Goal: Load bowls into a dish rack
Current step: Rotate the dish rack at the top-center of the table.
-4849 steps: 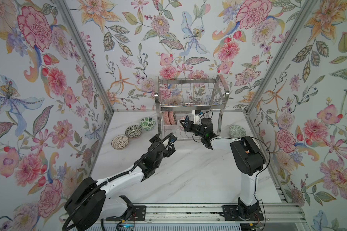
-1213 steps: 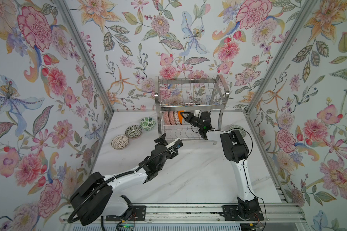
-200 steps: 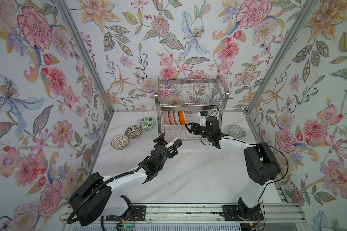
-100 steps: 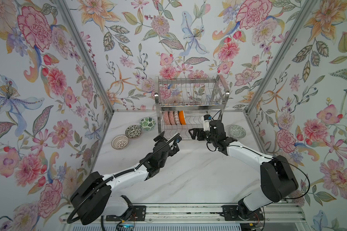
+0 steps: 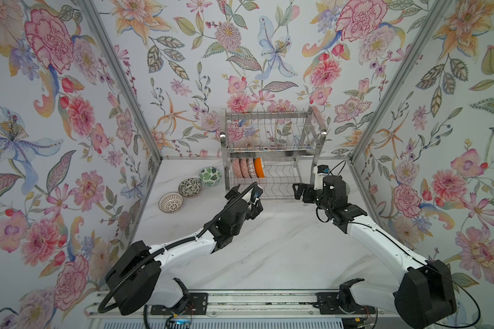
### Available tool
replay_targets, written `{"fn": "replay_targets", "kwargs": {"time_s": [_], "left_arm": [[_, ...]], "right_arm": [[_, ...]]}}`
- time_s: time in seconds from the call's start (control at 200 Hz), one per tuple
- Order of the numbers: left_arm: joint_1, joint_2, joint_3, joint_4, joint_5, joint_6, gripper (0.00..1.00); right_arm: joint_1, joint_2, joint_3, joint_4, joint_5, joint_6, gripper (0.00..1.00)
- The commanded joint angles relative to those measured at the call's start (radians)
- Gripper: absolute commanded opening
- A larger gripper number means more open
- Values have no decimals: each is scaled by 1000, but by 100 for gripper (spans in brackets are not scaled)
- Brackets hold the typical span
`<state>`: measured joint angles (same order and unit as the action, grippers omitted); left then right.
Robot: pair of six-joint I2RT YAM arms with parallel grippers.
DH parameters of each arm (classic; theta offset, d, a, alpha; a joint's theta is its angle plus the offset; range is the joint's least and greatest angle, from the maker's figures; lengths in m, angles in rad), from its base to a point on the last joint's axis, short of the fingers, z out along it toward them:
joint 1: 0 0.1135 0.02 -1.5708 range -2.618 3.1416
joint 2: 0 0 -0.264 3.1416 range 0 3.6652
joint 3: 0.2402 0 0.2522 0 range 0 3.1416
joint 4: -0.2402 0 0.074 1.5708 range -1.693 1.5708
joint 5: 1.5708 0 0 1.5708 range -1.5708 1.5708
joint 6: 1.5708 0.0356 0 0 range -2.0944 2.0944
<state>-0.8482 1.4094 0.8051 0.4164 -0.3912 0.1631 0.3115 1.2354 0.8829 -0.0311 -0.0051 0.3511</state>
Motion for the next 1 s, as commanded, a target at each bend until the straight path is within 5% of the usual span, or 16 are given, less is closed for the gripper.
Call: {"fn": "replay_targets", "kwargs": {"time_s": [0.0,0.25,0.996], "left_arm": [[-21,37,48,35,24,-24,99],[-44,75,88,42,33,-30,99],[-52,77,70,32,17,-50,99]], "right_arm": [[-75,-10,-9,-41,-8,5,99],[-235,90,24,65,-266,68,99],[-277,263,3,371,-601,93,99]]}}
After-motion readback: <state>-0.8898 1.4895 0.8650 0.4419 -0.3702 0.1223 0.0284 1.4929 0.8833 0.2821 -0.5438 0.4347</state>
